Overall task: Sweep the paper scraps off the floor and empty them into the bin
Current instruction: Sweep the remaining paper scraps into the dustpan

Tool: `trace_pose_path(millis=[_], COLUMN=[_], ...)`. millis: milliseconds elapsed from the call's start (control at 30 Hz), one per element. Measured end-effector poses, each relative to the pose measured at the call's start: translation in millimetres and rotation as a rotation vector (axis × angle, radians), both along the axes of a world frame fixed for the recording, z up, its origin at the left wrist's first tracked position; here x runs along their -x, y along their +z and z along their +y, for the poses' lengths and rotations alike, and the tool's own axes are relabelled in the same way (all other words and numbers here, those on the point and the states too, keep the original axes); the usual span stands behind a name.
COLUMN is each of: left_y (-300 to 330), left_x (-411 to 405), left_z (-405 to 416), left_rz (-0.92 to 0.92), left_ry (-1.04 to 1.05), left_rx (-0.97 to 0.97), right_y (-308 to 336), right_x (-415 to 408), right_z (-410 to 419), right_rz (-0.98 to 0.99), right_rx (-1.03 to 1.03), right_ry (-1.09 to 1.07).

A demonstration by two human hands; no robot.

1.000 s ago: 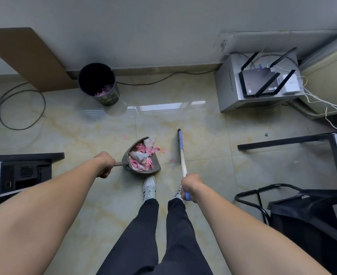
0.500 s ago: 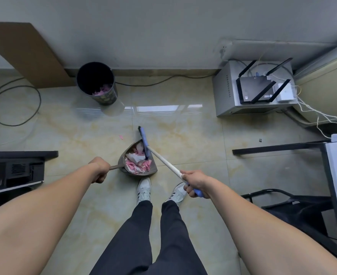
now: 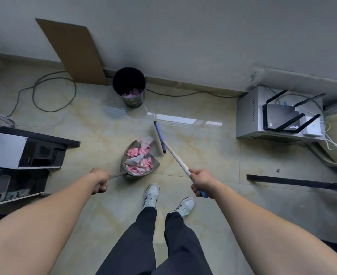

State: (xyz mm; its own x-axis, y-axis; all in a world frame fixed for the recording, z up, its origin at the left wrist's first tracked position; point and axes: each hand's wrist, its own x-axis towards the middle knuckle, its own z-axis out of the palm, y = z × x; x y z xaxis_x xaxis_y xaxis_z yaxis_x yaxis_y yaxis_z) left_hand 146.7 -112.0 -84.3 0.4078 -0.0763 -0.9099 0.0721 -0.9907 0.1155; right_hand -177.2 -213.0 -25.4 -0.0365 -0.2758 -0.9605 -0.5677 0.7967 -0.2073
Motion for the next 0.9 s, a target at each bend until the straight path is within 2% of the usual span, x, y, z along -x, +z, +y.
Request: trace_pose_path(millis=[300,467,634,901], left_y=[-7.7,-20.0,-26.3,-10.0], left_x=[-34.0,-46.3,-44.6,-45.9], left_z=[44.5,63.5,70.0,58.8], left_rz=[-0.046,-0.047,-0.028,-0.007], left_ry=[0.174,0.272,0.343,0.387], left_rx=[0.0,-0.025,-0.001,0.042], right_y=[-23.1,-16.6,2.2,32.4], right_x=[-61.7,-76.3,-65.3,-69.5], right_z=[-14.8,-5.6,-20.2,-43.5], right_rz=[0.143,0.162,0.133,0.128], right_rx=[0.144,0.077,-0.053,-0.013], right_ry=[0.466,0.708,0.76,0.796])
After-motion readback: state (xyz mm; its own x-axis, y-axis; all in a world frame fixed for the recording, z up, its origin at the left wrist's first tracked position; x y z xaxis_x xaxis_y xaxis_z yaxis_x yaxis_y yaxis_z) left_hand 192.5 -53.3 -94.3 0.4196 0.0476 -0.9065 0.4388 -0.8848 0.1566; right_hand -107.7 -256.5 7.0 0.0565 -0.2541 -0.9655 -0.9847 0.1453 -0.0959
